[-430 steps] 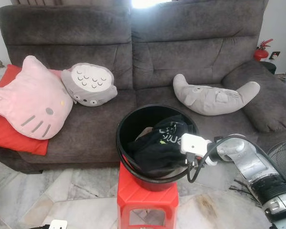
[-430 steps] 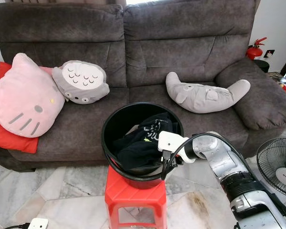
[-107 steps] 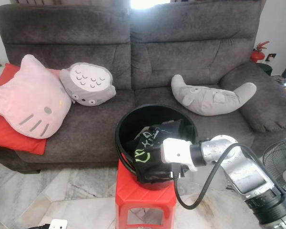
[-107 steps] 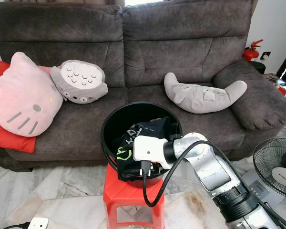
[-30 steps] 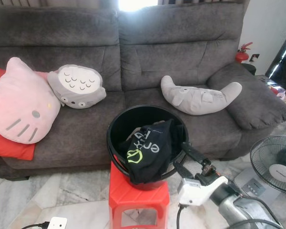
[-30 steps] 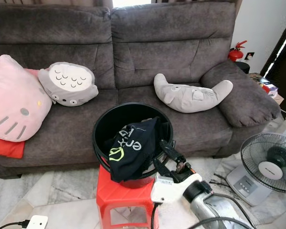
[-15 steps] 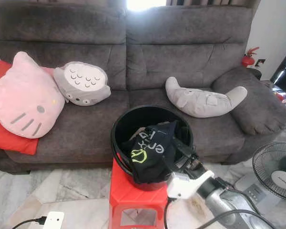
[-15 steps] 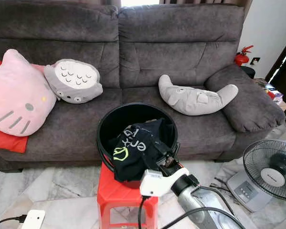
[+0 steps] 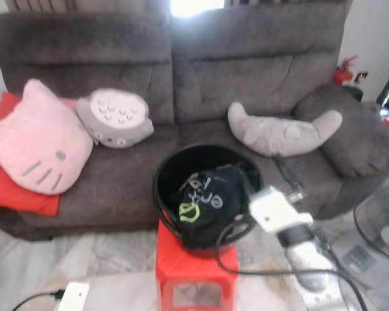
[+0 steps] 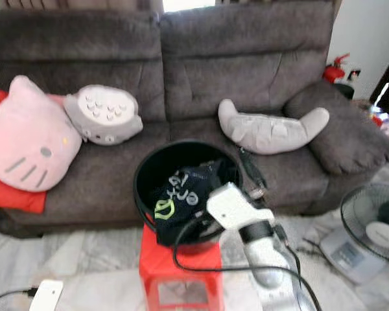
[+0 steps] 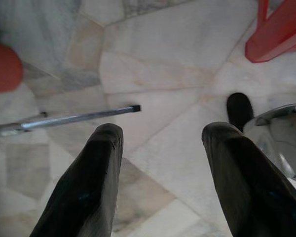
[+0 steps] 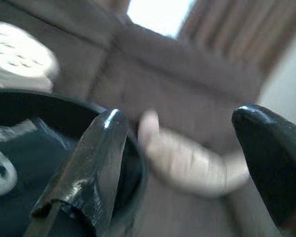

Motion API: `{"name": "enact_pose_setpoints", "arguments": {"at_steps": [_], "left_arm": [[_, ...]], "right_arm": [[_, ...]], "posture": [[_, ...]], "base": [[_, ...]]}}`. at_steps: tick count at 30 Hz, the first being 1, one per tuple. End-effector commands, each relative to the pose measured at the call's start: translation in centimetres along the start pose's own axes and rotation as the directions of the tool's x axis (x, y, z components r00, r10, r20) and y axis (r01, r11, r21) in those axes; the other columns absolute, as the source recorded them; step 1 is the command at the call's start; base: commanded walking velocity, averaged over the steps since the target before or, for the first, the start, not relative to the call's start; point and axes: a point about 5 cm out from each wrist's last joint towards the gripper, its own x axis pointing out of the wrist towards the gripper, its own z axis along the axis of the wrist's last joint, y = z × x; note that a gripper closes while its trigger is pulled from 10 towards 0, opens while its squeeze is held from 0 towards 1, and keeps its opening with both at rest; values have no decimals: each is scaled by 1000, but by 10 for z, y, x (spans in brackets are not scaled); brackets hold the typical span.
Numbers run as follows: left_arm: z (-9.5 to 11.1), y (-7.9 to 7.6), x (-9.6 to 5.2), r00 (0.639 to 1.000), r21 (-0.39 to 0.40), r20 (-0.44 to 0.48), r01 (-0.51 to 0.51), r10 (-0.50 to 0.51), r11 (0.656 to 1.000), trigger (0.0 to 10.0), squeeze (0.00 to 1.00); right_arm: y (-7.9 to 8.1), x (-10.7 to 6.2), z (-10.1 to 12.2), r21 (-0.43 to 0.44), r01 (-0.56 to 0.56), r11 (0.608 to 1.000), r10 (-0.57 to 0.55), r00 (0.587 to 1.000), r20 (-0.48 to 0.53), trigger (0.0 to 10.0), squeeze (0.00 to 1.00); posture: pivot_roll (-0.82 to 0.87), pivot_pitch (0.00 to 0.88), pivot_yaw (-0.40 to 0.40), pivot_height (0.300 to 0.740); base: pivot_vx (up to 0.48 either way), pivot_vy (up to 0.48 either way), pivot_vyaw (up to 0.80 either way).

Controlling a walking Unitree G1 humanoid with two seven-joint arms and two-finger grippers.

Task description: Hang hanger

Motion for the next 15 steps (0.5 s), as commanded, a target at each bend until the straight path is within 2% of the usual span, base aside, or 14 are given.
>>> {"name": "enact_pose_setpoints", "arguments": {"at_steps": [1,2,4,6,11,12,15], "left_arm": [[2,5,0,1000,33,6,-4,4,999,10000,0],[2,6,0,1000,31,13,-6,5,999,10000,0],[2,7,0,1000,18,19,-9,9,1000,10000,0],[1,8,-1,1000,18,16,-13,12,1000,10000,0],[-2,9,-1,1000,9,4,-10,10,1000,10000,0],[-3,9,-1,1000,3,2,-11,11,1000,10000,0],[-3,10,-1,1000,-1,1,-13,13,1000,10000,0]], "right_arm": [[-8,0,3,65,45,997,-44,999,-14,10000,0],[-15,-1,-3,159,90,983,-82,995,-55,10000,0],[-23,-2,-11,268,162,950,-135,984,-115,10000,0],[-29,-1,-18,323,190,927,-154,979,-132,10000,0],[-47,6,-41,337,228,913,-184,970,-159,10000,0],[-48,7,-53,336,250,908,-197,963,-184,10000,0],[-41,7,-63,352,259,900,-189,957,-220,10000,0]], "posture": [[-232,0,80,719],[-232,0,80,719],[-219,0,74,719],[-213,0,74,719],[-194,0,77,719],[-183,0,82,719],[-179,0,96,719]], "base": [[0,0,0],[0,0,0],[0,0,0],[0,0,0],[0,0,0],[0,0,0],[0,0,0]]}}
